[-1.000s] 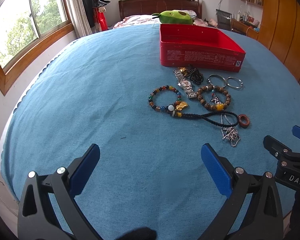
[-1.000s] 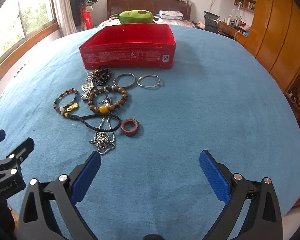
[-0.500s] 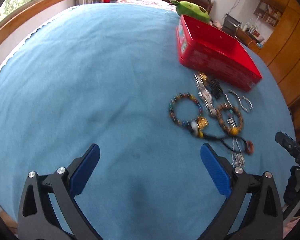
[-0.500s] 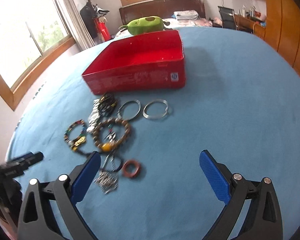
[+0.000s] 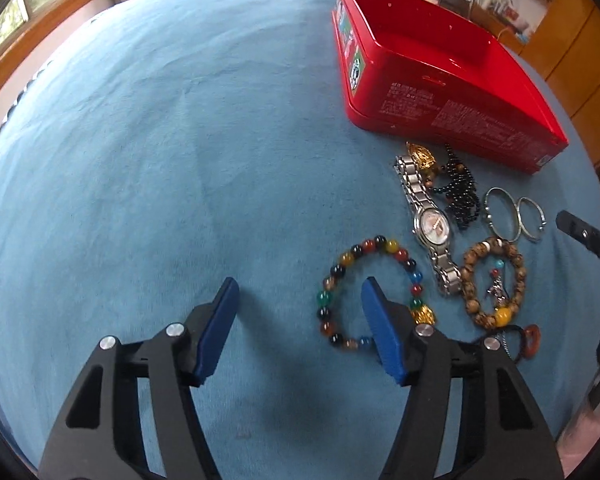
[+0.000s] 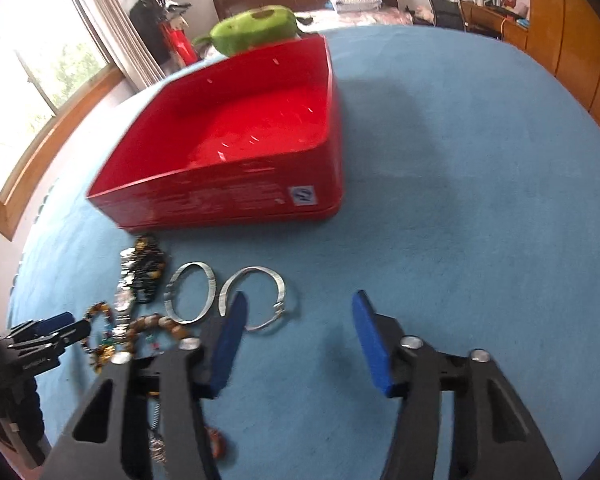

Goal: Organize jewelry
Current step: 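Grasp the multicolored bead bracelet with the left tool while the right tool grasps a silver bangle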

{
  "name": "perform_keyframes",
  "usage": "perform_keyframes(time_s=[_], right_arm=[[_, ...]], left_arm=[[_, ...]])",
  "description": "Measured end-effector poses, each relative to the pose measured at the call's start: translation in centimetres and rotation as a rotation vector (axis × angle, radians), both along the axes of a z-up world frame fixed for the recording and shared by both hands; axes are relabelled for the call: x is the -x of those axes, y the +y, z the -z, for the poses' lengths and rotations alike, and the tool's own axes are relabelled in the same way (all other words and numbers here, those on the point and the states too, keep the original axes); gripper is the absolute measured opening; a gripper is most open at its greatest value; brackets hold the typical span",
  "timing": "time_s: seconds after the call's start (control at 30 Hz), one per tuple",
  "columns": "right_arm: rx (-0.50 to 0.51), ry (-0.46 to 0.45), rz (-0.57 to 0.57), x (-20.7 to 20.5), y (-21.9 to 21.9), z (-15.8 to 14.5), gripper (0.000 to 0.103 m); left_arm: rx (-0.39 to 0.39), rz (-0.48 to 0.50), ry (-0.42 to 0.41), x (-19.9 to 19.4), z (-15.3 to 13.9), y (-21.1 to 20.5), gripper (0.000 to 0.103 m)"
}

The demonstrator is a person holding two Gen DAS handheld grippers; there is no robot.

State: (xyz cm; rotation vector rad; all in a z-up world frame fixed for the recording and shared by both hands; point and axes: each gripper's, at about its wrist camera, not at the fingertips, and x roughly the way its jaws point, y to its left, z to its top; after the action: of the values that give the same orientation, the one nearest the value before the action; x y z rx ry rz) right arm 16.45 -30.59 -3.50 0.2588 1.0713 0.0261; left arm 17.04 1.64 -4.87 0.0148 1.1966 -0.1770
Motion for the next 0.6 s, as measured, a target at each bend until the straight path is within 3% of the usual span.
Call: perform_keyframes(time_s=[0.23,0.37,0.5,0.6], right_arm=[[0.012,0.047,-0.059,-1.7,0.5,1.2,0.039],[0.075,0.061,-0.096,-2.5,2.1,1.3,0.032],[0.112,0.057,-0.152,-2.6,3.8,1.4,0.012],[0.115,0.057,-0.158,-2.5,3.9,1.3,0.007]], left_arm=[[-0.024,0.039,-0.015,-0.7,0.3,-1.0,0.061],[-0.05,0.073,-0.026,-0.7,0.5,-2.5,0.057],[-0.072,0.091,-0.043,-0.8,0.5,-3.4,0.041],[-0.08,0.102,-0.057,-0.8,0.5,-4.1,0.019]])
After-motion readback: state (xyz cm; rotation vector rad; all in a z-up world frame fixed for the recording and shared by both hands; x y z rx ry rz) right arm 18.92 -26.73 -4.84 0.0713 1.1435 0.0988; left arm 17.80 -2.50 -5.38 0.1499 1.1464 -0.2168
